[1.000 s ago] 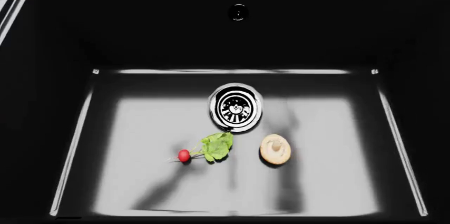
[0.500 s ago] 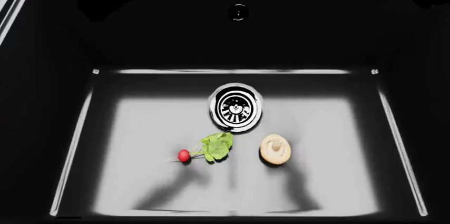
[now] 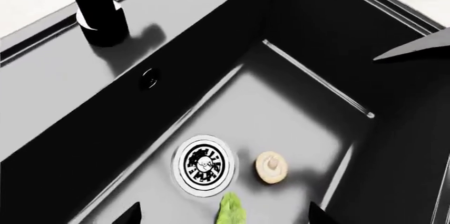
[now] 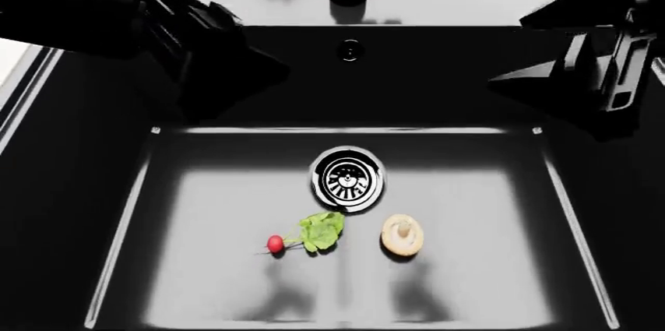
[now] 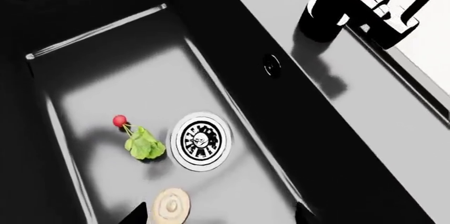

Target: Pick up the fruits and vegetables and place them in the sink. Turn on the sink faucet to wash them. Then turn the sink off and put them in the tray.

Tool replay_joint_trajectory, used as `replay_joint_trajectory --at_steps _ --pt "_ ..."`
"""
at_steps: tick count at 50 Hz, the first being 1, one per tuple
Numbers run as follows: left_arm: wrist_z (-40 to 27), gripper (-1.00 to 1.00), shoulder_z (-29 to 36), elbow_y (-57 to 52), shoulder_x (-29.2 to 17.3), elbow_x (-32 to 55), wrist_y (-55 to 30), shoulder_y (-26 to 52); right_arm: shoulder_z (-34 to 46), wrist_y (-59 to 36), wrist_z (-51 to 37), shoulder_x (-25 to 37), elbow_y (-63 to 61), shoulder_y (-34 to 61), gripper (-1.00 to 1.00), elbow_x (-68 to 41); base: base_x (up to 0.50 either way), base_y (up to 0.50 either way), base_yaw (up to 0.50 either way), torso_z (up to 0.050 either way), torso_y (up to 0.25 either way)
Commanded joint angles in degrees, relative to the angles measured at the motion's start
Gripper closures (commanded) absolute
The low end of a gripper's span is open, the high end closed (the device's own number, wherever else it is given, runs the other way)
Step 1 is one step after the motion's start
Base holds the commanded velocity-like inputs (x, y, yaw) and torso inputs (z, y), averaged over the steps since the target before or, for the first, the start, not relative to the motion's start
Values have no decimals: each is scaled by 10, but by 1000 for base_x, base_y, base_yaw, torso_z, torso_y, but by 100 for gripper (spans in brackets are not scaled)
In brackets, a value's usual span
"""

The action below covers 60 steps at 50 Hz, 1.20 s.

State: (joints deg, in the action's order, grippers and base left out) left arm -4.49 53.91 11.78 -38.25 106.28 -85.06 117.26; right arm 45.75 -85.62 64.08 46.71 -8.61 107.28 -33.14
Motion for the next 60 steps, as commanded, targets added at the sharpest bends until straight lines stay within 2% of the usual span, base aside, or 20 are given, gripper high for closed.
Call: replay_joint_trajectory --at_steps 1,10,22,40,60 --pt "26 -100 39 -18 6 -25 16 -82 49 32 -34 -13 -36 -83 -100 -5 0 0 0 0 0" --pt "99 -100 79 -14 38 -114 44 -141 119 109 -47 -45 -22 -138 -100 33 0 0 0 0 0" --pt "171 -100 129 -12 71 -202 75 -170 205 177 -66 -69 2 -193 -100 85 0 0 0 0 0" --pt "139 -100 127 -31 56 -177 69 -175 255 217 -98 -110 4 -260 -100 108 0 0 0 0 0" --pt "141 -100 133 -35 47 -173 74 -177 328 274 -122 -160 37 -292 -100 163 0 0 0 0 0"
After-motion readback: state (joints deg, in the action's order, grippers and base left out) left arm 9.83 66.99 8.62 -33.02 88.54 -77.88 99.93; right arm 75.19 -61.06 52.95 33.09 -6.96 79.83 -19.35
